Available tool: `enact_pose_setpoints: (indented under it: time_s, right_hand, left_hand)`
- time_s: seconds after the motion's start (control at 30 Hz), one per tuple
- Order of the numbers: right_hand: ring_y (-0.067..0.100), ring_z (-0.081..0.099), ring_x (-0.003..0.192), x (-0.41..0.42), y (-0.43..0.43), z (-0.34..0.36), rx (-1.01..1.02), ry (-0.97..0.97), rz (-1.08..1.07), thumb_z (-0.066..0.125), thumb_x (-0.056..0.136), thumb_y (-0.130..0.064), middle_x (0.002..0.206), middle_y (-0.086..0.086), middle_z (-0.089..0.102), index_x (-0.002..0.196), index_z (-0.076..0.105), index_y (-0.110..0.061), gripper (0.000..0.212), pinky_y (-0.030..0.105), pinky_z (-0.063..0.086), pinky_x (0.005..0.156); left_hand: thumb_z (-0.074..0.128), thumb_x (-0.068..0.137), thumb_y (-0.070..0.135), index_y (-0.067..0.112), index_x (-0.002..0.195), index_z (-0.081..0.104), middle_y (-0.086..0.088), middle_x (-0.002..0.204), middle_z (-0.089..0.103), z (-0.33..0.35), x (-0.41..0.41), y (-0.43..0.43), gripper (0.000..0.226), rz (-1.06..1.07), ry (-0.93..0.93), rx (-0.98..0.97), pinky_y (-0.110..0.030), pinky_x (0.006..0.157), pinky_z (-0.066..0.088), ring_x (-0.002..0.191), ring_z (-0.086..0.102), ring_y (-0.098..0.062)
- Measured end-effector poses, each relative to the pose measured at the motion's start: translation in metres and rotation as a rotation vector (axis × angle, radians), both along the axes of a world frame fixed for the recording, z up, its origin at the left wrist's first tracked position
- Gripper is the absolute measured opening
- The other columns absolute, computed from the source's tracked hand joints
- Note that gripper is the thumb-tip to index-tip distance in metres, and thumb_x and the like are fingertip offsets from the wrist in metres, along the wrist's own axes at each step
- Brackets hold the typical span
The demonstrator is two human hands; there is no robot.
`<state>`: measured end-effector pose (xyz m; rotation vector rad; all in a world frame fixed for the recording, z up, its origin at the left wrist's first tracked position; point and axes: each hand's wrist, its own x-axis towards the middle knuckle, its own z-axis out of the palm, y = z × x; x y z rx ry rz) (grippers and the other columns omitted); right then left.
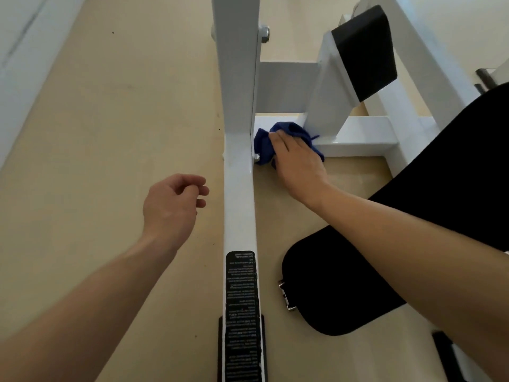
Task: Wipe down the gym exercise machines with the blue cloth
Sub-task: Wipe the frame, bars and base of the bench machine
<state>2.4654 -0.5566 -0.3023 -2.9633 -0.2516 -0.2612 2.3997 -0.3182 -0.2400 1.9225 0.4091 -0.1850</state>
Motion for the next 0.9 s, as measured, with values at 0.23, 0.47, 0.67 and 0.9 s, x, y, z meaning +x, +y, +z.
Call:
enact_pose_setpoints:
  time_s: [0.23,0.47,0.67,0.9]
  right_hand:
    - [0.030,0.060,0.101,0.046,0.019,0.024,0.031,0.043,-0.050,0.038,0.095,-0.011,0.118,0.011,0.060,0.108,0.059,-0.007,0.024,0.032,0.037,0.071]
    - [0.023,0.047,0.132,0.016,0.000,0.014,0.020,0.191,0.007,0.049,0.094,-0.004,0.149,0.001,0.043,0.138,0.048,-0.014,0.045,0.038,0.047,0.097]
    - [0.025,0.064,0.097,-0.002,0.012,0.030,0.185,0.188,-0.093,0.045,0.099,-0.016,0.111,0.002,0.067,0.119,0.060,-0.025,0.027,0.038,0.052,0.077]
    - [0.001,0.066,0.085,-0.061,-0.025,0.066,0.773,0.041,-0.196,0.070,0.088,-0.026,0.088,-0.016,0.071,0.092,0.064,-0.034,0.011,0.021,0.051,0.080]
  left_hand:
    - [0.047,0.093,0.008,0.025,0.093,0.071,0.006,0.086,0.075,0.002,0.008,-0.007,0.029,0.018,-0.027,0.017,-0.033,0.071,0.055,0.070,0.069,-0.010]
    - [0.048,0.093,0.009,0.028,0.093,0.070,0.011,0.083,0.073,0.010,0.007,-0.013,0.029,-0.052,-0.157,0.070,-0.028,0.069,0.052,0.071,0.069,-0.009]
    - [0.057,0.092,0.013,0.028,0.097,0.070,0.018,0.086,0.070,0.015,0.002,-0.044,0.021,-0.258,-0.348,0.202,-0.008,0.066,0.045,0.074,0.063,-0.001]
    - [0.066,0.084,0.035,0.035,0.140,0.041,0.006,0.132,0.053,0.015,0.023,-0.112,0.061,-0.718,-0.389,0.425,-0.035,0.096,0.045,0.118,0.051,-0.017]
